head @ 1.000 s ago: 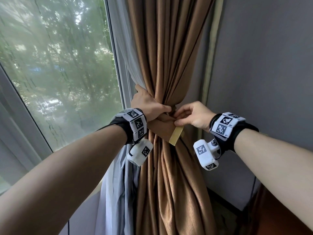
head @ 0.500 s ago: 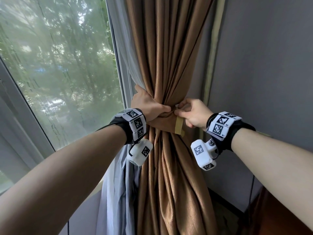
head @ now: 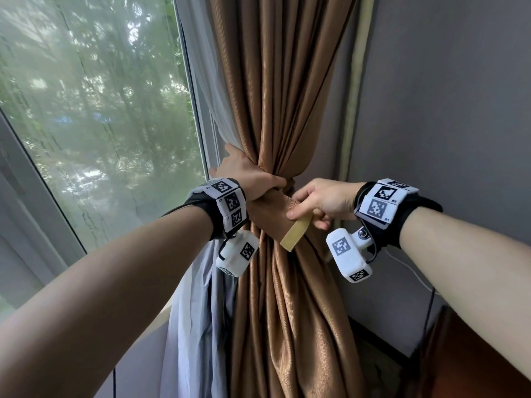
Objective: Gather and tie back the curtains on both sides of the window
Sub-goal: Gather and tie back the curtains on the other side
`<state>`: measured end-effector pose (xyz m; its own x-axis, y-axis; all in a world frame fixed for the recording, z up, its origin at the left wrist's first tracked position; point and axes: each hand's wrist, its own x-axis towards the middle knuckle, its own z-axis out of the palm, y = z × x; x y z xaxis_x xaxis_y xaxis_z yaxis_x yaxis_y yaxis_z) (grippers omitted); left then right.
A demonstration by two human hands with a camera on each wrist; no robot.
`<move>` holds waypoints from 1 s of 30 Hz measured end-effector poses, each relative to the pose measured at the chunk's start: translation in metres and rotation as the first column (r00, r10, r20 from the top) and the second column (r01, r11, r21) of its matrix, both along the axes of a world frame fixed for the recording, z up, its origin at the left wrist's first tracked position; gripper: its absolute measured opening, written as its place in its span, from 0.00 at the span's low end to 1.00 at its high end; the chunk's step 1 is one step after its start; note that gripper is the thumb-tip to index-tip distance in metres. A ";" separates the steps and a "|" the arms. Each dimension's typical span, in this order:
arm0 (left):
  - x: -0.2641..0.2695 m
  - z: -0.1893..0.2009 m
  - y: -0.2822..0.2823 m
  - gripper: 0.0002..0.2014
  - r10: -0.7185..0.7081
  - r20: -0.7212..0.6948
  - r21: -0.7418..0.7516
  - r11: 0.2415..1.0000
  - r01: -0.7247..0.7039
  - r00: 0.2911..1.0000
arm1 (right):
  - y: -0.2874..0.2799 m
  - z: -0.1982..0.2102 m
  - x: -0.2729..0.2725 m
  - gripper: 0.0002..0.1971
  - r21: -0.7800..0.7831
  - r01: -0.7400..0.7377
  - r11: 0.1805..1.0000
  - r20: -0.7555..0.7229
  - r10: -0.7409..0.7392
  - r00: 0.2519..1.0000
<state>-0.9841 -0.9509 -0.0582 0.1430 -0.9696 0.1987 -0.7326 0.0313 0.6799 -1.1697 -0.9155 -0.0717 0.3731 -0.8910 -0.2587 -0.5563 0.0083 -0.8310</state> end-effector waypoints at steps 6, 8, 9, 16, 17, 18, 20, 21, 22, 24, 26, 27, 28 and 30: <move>0.000 0.005 0.007 0.54 0.005 0.017 -0.002 1.000 -0.005 1.000 | -0.011 -0.008 -0.004 0.10 -0.105 0.214 0.971 0.214 -0.188 0.958; -0.001 0.007 0.010 0.54 0.004 0.029 0.008 1.000 -0.004 1.000 | -0.013 -0.012 -0.009 0.11 -0.078 0.223 0.972 0.336 -0.185 0.923; -0.001 0.008 0.011 0.54 0.003 0.038 0.011 1.000 -0.004 0.999 | -0.012 -0.013 -0.011 0.10 -0.054 0.214 0.975 0.388 -0.177 0.904; 0.000 0.006 0.009 0.52 0.002 0.042 0.020 1.000 -0.003 0.999 | -0.003 -0.026 -0.029 0.25 0.054 0.030 0.998 0.531 -0.054 0.846; 0.000 0.006 0.009 0.53 0.002 0.041 0.021 1.000 -0.003 0.999 | -0.004 -0.027 -0.030 0.28 0.031 0.035 0.999 0.498 -0.045 0.866; 0.000 0.006 0.009 0.52 0.000 0.040 0.021 1.000 -0.001 0.999 | -0.005 -0.027 -0.029 0.29 0.000 0.039 0.999 0.462 -0.034 0.886; 0.000 0.006 0.009 0.51 -0.003 0.035 0.018 1.000 0.002 0.999 | -0.005 -0.027 -0.025 0.29 -0.078 0.050 0.996 0.391 -0.016 0.920; 0.000 0.006 0.009 0.51 -0.004 0.034 0.014 1.000 0.003 0.999 | -0.006 -0.027 -0.023 0.28 -0.117 0.056 0.992 0.368 -0.009 0.930; 0.000 0.005 0.008 0.51 -0.004 0.030 0.013 1.000 0.004 1.000 | -0.006 -0.027 -0.020 0.28 -0.152 0.062 0.986 0.353 -0.005 0.935; 0.001 0.006 0.007 0.53 -0.001 0.017 0.020 1.000 0.001 1.000 | -0.006 -0.026 -0.016 0.29 -0.186 0.067 0.980 0.339 0.000 0.941; 0.001 0.006 0.006 0.55 0.004 -0.001 0.035 0.999 -0.004 1.000 | -0.007 -0.023 -0.017 0.31 -0.160 0.037 0.986 0.355 0.023 0.935; 0.002 0.006 0.006 0.55 0.006 -0.008 0.038 0.999 -0.006 1.000 | -0.008 -0.023 -0.018 0.32 -0.155 0.029 0.988 0.358 0.029 0.933; 0.002 0.006 0.005 0.56 0.007 -0.013 0.036 0.999 -0.007 1.000 | -0.009 -0.021 -0.018 0.32 -0.165 0.047 0.985 0.353 0.015 0.936; 0.002 0.004 0.005 0.56 0.006 -0.022 0.027 1.000 -0.005 1.000 | -0.011 -0.022 -0.015 0.28 -0.238 0.141 0.961 0.337 -0.055 0.940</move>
